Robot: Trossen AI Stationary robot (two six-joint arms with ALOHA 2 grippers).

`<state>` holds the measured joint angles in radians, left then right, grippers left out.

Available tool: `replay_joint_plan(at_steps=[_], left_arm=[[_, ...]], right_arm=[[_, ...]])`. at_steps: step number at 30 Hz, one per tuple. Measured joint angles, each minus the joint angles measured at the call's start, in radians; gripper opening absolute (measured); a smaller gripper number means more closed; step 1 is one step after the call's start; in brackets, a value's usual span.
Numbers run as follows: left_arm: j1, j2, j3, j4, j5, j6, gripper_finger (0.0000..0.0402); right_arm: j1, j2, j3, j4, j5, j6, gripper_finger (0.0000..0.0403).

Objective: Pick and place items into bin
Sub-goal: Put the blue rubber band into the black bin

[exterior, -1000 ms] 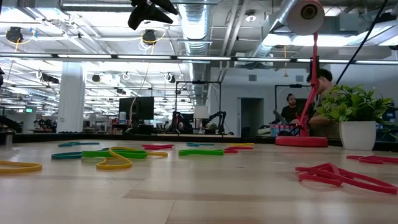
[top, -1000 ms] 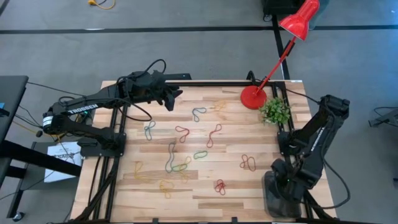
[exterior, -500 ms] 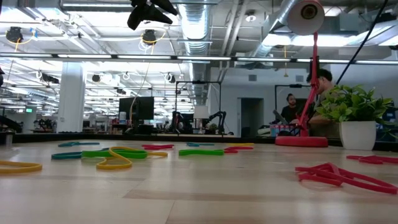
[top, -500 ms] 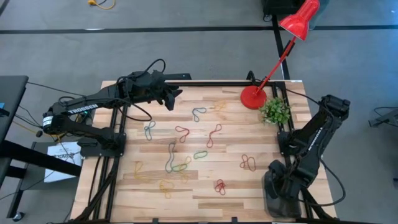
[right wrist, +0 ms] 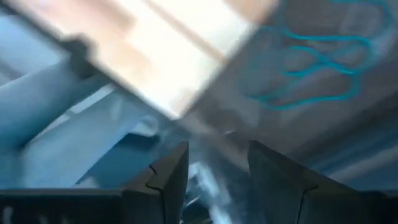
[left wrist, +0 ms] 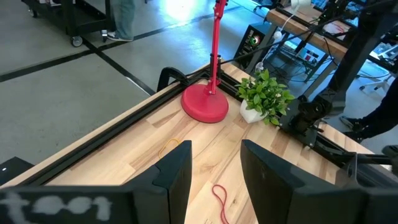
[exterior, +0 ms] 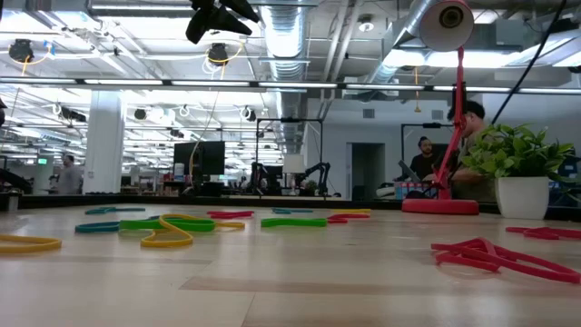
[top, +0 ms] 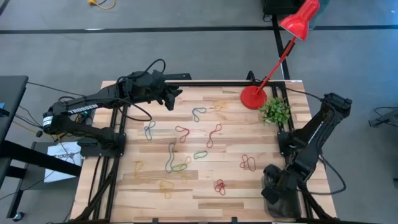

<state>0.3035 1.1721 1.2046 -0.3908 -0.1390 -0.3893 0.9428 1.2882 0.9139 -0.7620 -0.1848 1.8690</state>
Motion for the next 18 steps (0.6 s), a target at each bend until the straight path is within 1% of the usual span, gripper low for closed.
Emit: replay_joint_plan(at_steps=[7,9,13,18], left_arm=[[0.0,0.0,0.0,0.0,0.0,0.0,0.0127],[0.0,0.0,0.0,0.0,0.0,0.0,0.0127],[0.0,0.0,0.0,-0.001,0.0,0.0,0.0127],[0.0,0.0,0.0,-0.044,0.002,-0.027,0.0127]], right_arm=[[-0.152,-0.111,0.106,0.002,0.004,-0.164,0.0143],[-0.203,-0.138,0.111,0.001,0.03,-0.239,0.0137],[-0.317,-0.173,0.112,-0.018,0.159,-0.445,0.0126],[-0.472,-0.176,0.112,-0.022,0.363,-0.747,0.0117]])
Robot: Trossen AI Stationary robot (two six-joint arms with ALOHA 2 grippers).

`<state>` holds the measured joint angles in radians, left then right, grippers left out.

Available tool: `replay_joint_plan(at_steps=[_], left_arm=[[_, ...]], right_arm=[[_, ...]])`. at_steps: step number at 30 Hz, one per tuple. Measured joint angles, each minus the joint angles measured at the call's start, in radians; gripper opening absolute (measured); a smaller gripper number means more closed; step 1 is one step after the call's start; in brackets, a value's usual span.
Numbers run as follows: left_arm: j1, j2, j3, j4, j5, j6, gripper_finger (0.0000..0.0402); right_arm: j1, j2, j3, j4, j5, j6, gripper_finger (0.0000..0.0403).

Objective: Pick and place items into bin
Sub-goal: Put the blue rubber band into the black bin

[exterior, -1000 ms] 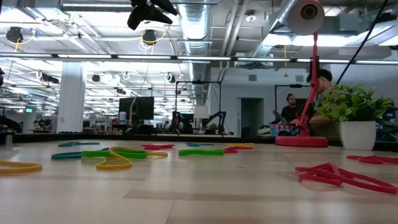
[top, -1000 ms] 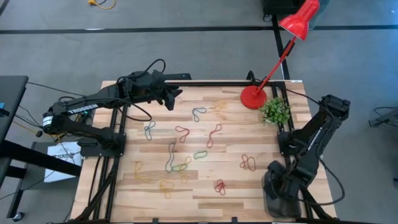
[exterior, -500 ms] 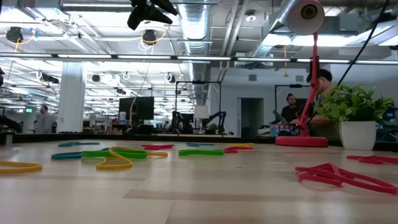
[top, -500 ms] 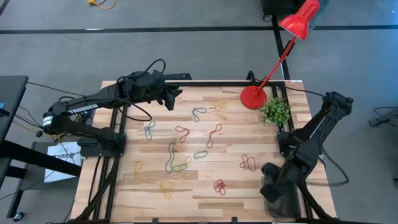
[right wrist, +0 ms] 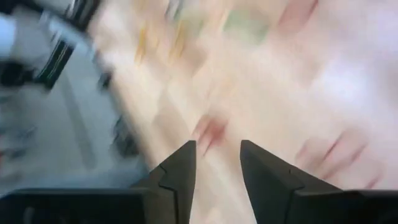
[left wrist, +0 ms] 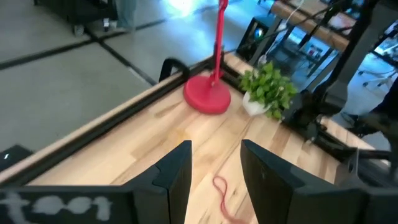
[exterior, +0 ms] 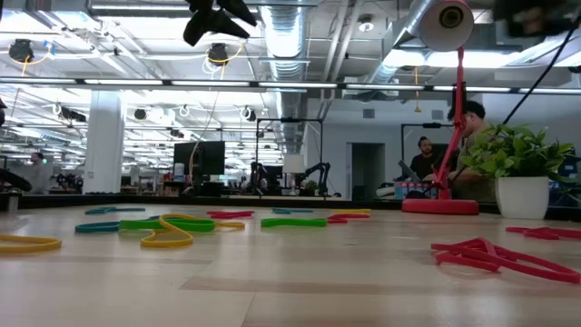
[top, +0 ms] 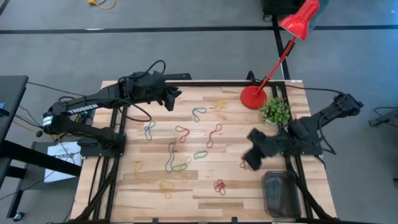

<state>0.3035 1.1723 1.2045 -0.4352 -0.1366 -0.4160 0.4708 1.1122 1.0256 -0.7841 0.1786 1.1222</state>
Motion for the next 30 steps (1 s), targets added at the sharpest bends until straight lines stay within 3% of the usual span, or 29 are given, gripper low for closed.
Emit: replay_joint_plan(at_steps=[4,7,13,17,24,30], left_arm=[[0.0,0.0,0.0,-0.131,-0.001,-0.001,0.0127],[0.0,0.0,0.0,-0.292,0.02,-0.01,0.0127],[0.0,0.0,-0.005,-0.627,0.07,-0.024,0.0127],[0.006,-0.02,-0.071,-0.77,0.076,-0.023,0.0127],[0.006,-0.122,-0.371,-0.534,0.2,-0.135,0.0127],[0.017,-0.169,-0.61,-0.393,0.183,-0.284,0.0127]], right_arm=[[-0.124,0.02,0.0,0.016,0.155,-0.182,0.0118],[-0.218,0.035,0.0,0.041,0.206,-0.266,0.0118],[-0.386,0.085,0.0,0.2,0.284,-0.292,0.0118],[-0.467,0.143,0.0,0.368,0.292,-0.301,0.0118],[-0.551,0.233,-0.001,0.501,0.153,-0.412,0.0118],[-0.575,0.288,-0.001,0.577,0.057,-0.415,0.0118]])
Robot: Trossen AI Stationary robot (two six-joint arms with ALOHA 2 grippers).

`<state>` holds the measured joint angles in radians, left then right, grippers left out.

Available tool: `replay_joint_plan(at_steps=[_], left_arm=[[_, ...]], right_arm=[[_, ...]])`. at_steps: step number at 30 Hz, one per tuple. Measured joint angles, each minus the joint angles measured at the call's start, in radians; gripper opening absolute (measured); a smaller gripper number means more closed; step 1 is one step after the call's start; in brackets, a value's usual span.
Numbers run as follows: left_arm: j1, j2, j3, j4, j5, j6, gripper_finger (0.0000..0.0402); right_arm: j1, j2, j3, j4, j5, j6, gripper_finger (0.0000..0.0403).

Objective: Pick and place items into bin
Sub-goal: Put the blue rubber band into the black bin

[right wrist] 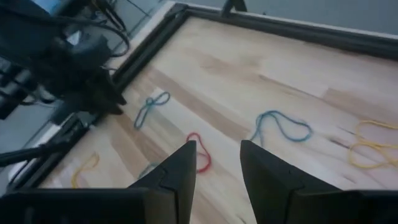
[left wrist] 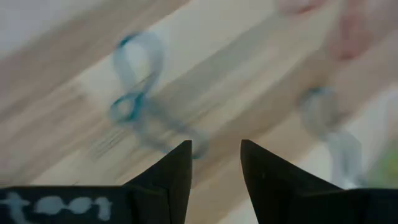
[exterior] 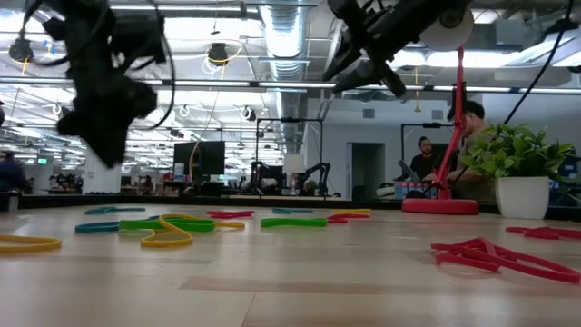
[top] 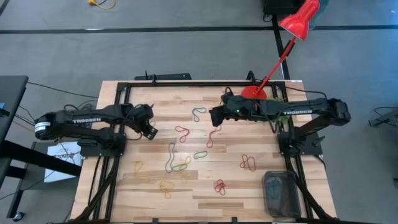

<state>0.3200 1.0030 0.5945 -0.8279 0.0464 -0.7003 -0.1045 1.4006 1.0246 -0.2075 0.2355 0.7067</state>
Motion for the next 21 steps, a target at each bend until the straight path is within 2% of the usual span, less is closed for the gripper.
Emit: replay_joint_plan(at_steps=[4,8,14,21], left_arm=[[0.022,-0.005,-0.081,0.012,-0.058,-0.056,0.0127],[0.056,-0.005,-0.11,0.043,-0.138,-0.057,0.0127],[0.096,0.01,-0.167,0.25,-0.122,-0.048,0.0127],[0.112,0.07,-0.214,0.266,-0.158,-0.052,0.0127]], right_arm=[[-0.005,0.014,0.001,0.032,-0.032,0.0,0.0118],[-0.005,0.021,0.001,0.031,-0.033,0.0,0.0118],[-0.005,0.02,0.001,0.037,-0.033,0.0,0.0118],[-0.001,0.02,0.001,0.036,-0.038,0.0,0.0118]])
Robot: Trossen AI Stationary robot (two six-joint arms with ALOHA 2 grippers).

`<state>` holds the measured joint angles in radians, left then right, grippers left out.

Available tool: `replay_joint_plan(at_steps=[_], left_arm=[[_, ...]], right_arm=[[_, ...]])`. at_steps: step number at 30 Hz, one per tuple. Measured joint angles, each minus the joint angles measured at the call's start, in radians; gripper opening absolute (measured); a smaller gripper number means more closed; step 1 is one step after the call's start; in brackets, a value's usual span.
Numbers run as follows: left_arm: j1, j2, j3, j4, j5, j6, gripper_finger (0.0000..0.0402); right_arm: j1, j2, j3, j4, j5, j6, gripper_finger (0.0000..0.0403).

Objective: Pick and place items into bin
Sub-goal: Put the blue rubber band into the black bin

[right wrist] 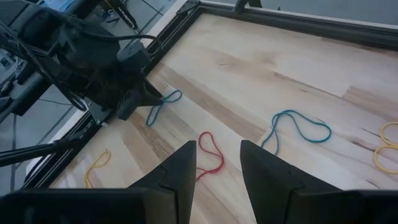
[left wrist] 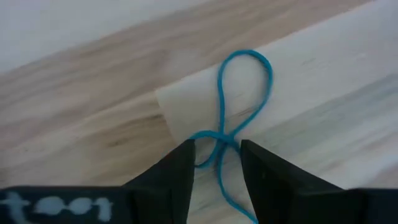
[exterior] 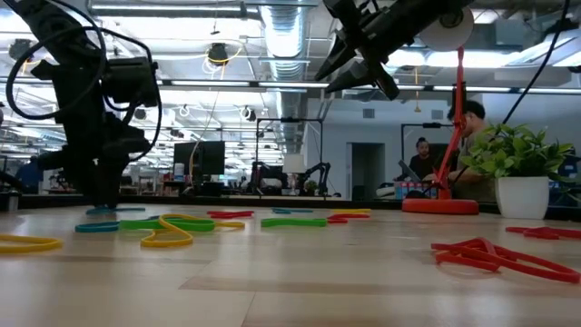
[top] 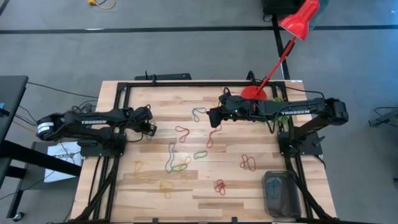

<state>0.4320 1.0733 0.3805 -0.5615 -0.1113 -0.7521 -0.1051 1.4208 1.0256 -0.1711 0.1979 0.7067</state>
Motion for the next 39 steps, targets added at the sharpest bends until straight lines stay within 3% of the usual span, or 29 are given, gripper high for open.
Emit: replay_joint_plan(at_steps=[8,15,19,23,32,39], left_arm=[[0.0,0.033,-0.006,0.041,-0.009,0.005,0.0112],[0.002,0.033,-0.008,0.06,0.003,0.005,0.001],[-0.001,0.02,0.04,0.072,0.087,0.005,0.0006],[-0.004,-0.005,0.122,0.186,0.147,0.026,0.0002],[-0.018,-0.01,0.338,0.481,0.274,0.088,0.0],[-0.053,-0.011,0.477,0.486,0.279,0.176,0.0]], right_arm=[[0.0,0.0,0.0,0.0,0.0,0.0,0.0118],[0.0,0.0,0.0,0.0,-0.003,0.0,0.0118],[0.0,0.0,0.0,0.002,-0.046,0.0,0.0118],[0.0,0.0,0.0,0.046,-0.094,-0.035,0.0118],[-0.009,0.031,0.003,0.343,-0.152,-0.086,0.0118],[-0.039,0.075,-0.002,0.427,-0.175,0.084,0.0118]])
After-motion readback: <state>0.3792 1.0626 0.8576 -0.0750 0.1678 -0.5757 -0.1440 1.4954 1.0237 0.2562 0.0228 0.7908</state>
